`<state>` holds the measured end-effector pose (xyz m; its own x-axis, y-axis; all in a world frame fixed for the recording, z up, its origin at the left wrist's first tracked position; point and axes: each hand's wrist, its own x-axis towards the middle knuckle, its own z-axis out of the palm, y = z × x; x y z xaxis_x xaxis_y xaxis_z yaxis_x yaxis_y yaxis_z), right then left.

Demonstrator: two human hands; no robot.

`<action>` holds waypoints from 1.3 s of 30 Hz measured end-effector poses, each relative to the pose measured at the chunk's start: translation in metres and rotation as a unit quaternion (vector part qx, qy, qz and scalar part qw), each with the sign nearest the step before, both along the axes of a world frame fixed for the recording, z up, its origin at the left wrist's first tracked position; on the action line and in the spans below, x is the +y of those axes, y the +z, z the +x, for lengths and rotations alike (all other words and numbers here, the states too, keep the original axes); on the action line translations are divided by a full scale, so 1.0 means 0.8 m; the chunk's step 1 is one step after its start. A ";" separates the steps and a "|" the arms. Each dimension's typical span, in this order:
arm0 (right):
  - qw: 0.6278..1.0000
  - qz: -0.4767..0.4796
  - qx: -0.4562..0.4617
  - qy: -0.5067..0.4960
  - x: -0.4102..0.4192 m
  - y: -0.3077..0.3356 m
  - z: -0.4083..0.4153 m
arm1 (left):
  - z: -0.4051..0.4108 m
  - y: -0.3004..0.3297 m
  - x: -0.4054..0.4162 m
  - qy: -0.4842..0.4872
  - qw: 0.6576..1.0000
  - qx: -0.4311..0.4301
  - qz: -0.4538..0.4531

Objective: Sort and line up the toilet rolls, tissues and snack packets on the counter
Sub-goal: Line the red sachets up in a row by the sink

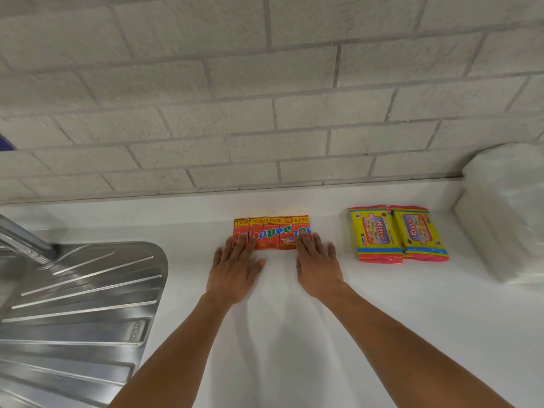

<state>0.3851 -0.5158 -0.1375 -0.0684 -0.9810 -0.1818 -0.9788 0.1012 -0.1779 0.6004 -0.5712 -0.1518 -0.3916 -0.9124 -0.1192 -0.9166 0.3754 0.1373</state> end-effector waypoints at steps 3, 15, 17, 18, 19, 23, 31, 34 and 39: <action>1.000 -0.004 0.008 0.020 0.001 0.002 -0.001 | -0.002 -0.002 0.001 -0.010 1.000 -0.004 0.004; 1.000 0.003 0.006 0.016 0.000 0.003 0.003 | -0.001 0.001 0.001 -0.014 1.000 -0.012 0.004; 1.000 0.006 0.012 0.017 0.001 0.002 0.003 | -0.001 0.001 0.000 -0.009 1.000 -0.007 0.007; 1.000 0.009 0.014 0.018 0.001 0.002 0.003 | -0.001 0.000 -0.001 -0.007 1.000 -0.006 0.008; 1.000 0.011 0.015 0.019 0.001 0.002 0.003 | 0.000 -0.001 -0.001 -0.007 1.000 -0.007 0.009; 1.000 0.013 0.011 0.022 -0.001 0.004 0.003 | 0.001 -0.002 -0.003 -0.011 1.000 -0.009 0.007; 1.000 0.009 0.001 0.015 0.000 0.004 0.003 | 0.000 0.000 -0.003 -0.008 1.000 -0.001 0.003; 1.000 0.001 -0.022 0.006 0.003 0.007 0.002 | -0.002 0.006 0.002 0.003 1.000 0.009 0.009; 0.997 -0.036 -0.073 -0.009 0.021 0.018 -0.002 | -0.020 0.019 0.018 0.009 0.999 0.039 -0.014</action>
<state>0.3838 -0.4987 -0.1229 -0.0637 -0.9907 -0.1203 -0.9402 0.1000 -0.3257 0.5841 -0.5568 -0.1368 -0.3823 -0.9218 -0.0638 -0.9103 0.3638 0.1976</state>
